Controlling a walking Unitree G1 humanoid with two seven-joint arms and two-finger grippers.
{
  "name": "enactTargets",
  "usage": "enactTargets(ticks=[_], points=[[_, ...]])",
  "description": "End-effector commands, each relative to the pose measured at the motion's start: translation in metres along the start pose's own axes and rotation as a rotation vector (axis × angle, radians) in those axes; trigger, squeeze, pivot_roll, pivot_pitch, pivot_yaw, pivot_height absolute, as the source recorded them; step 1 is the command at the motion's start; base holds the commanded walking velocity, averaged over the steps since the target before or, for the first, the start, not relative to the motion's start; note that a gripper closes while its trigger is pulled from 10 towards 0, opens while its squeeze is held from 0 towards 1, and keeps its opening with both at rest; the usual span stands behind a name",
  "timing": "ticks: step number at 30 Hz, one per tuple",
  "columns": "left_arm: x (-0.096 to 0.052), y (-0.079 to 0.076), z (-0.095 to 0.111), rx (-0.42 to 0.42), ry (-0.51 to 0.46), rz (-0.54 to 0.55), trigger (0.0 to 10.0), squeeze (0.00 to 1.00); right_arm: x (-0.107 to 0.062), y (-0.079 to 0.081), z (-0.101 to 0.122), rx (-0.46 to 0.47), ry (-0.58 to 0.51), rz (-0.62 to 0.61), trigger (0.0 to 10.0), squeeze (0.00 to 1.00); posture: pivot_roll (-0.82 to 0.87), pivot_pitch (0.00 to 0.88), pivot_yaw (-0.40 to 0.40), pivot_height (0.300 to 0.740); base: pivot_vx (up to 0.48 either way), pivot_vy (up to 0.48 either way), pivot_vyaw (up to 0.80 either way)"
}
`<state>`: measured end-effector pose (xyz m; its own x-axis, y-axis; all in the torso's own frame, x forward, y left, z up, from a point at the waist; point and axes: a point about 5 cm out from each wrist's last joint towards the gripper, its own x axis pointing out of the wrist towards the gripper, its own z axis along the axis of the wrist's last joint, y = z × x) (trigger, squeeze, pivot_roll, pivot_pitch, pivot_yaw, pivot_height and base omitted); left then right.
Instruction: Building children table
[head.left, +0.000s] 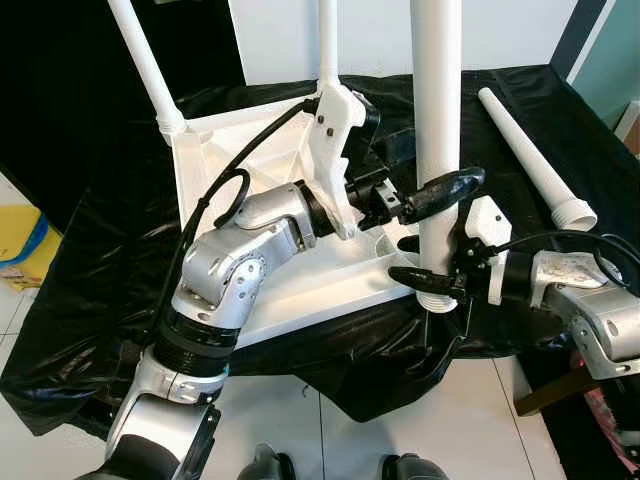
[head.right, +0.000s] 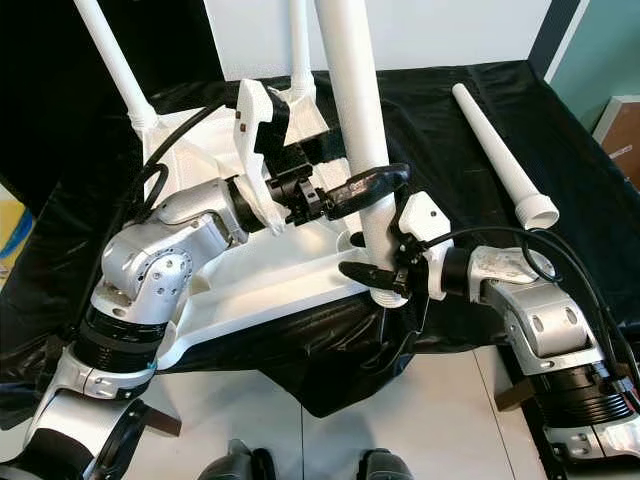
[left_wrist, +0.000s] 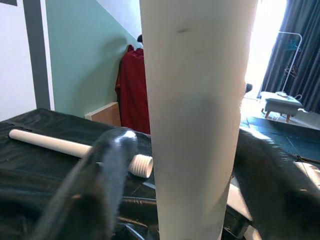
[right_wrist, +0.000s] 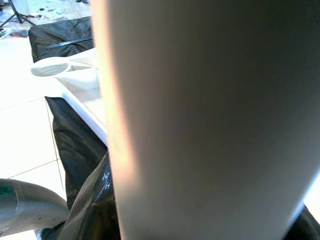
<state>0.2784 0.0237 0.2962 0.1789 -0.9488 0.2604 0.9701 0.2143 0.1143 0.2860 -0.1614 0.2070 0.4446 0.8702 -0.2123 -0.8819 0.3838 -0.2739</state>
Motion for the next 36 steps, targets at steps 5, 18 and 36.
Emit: enactTargets(ticks=[5,18,36], points=[[0.001,-0.012,0.003,-0.001,0.005,-0.238,0.0,0.0,0.002,0.001,0.002,-0.009,0.004,0.029,10.0,0.0,-0.11,0.093,0.025,0.74,0.0,0.0,0.0],[0.002,-0.008,0.002,0.016,0.025,-0.214,10.0,0.0,0.0,-0.002,0.002,-0.006,0.006,0.016,10.0,1.0,-0.12,0.088,0.025,0.74,0.0,0.0,0.0],[0.012,0.018,0.02,0.084,0.031,0.077,10.0,0.0,0.031,-0.005,0.009,0.017,-0.103,-0.286,10.0,0.0,-0.12,0.096,0.035,0.74,0.0,0.0,0.0]])
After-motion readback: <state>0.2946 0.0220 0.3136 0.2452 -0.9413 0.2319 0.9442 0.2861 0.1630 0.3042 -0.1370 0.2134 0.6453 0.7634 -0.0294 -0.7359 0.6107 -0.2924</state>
